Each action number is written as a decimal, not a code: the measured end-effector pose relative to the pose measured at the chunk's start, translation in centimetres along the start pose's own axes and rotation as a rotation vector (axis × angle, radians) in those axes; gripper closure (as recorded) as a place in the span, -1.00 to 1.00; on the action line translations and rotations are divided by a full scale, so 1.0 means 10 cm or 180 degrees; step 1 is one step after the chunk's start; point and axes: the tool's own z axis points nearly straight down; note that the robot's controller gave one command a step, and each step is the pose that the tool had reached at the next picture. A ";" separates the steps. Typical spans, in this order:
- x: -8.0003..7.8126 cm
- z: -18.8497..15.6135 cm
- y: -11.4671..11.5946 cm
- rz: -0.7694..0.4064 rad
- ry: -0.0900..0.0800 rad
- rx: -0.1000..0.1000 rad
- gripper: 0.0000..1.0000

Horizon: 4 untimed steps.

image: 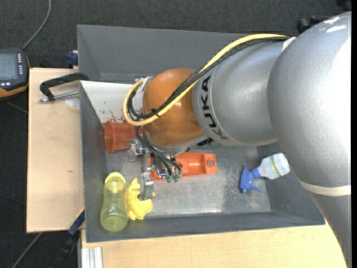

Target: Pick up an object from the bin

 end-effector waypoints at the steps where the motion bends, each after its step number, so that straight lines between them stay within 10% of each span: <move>1: 0.22 0.49 -0.65 -0.0594 -0.0023 -0.0008 -1.00; 2: -0.18 0.52 -1.19 -0.0519 -0.0020 -0.0005 1.00; 4: -0.16 0.46 -1.18 -0.0522 0.0000 -0.0006 1.00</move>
Offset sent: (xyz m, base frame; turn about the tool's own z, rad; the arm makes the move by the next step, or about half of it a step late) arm 0.0319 -0.1160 -0.0534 -0.1647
